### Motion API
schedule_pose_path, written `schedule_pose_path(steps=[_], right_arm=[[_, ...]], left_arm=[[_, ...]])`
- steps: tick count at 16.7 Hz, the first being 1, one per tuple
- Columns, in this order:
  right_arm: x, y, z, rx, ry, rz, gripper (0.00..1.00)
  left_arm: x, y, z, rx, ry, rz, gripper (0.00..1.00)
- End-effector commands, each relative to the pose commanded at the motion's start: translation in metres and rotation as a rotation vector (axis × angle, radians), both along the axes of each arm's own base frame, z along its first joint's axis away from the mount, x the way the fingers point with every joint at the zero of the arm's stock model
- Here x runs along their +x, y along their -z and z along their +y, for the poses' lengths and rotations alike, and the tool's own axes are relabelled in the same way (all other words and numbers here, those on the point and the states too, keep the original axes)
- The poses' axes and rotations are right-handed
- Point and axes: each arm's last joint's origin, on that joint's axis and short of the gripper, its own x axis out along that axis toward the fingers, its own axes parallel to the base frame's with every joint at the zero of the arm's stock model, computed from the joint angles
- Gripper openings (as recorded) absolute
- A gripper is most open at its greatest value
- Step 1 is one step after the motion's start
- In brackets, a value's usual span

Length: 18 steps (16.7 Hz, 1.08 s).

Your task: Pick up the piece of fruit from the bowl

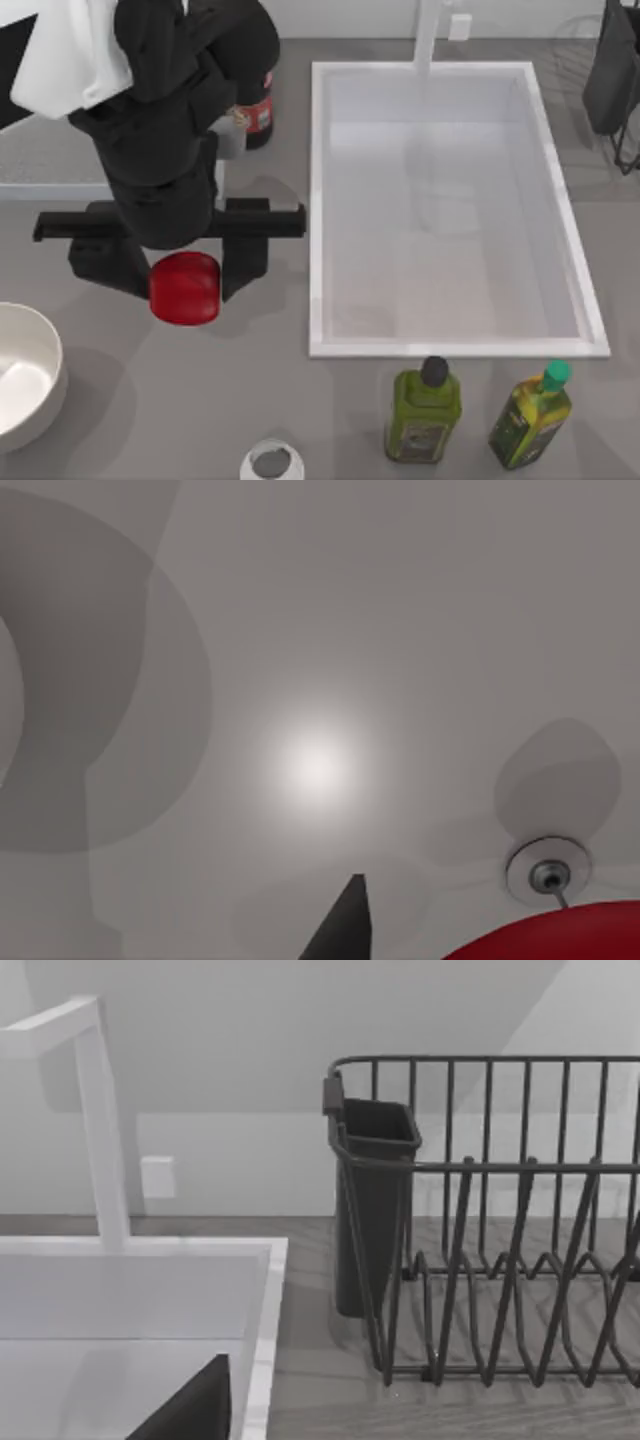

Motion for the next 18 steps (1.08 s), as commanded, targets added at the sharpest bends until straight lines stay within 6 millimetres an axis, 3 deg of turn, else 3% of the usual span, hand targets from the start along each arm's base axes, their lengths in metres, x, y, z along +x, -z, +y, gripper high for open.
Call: schedule_pose_path(steps=[5,14,18], right_arm=[[0.0,0.0,0.0,0.0,0.0,0.0,1.0],[0.0,0.0,0.0,0.0,0.0,0.0,1.0],[0.0,0.0,0.0,0.0,0.0,0.0,1.0]], left_arm=[[0.001,0.003,0.001,-0.002,-0.001,-0.001,0.0],[0.002,0.102,-0.001,-0.004,0.0,-0.006,0.0],[0.0,0.11,0.0,0.0,0.0,0.0,0.0]])
